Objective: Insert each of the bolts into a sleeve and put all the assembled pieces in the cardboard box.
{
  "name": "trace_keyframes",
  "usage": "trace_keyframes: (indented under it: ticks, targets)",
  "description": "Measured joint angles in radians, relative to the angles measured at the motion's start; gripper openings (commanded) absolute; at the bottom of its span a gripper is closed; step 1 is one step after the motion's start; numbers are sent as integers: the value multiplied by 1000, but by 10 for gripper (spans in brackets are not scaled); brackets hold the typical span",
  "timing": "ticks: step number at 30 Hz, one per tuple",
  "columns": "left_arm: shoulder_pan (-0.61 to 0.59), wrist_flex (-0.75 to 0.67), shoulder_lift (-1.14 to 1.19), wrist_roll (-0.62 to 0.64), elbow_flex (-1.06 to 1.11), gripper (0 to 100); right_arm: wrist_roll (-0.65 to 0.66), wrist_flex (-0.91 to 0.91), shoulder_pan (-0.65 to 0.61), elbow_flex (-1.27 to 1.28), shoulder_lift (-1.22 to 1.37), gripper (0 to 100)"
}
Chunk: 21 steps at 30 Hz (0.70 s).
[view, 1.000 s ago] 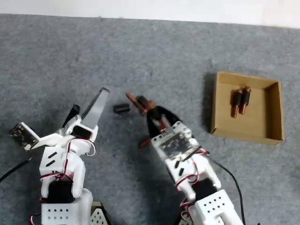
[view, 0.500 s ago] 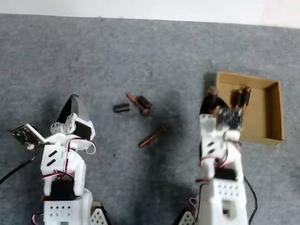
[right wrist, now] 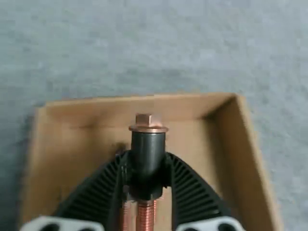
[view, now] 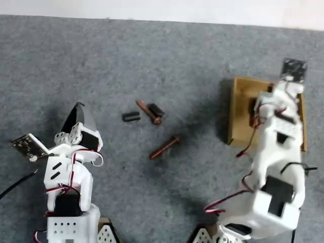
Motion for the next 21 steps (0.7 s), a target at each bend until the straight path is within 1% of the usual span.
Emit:
trace_keyframes:
  ticks: [3,7,9,12,14,21]
  targets:
    - [0,0,0,0,0,12,0,64,25,-118,63,4]
    - [0,0,0,0,0,13,0,112,48,-184,91,19]
    - [0,0,0,0,0,13,3,115,52,-192,101,80]
    - [0,0,0,0,0,13,6,117,48,-192,127,207]
    - [0,0,0,0,0,13,8,117,49,-195,144,265]
    - [0,0,0,0,0,14,6,137,49,-212,160,276]
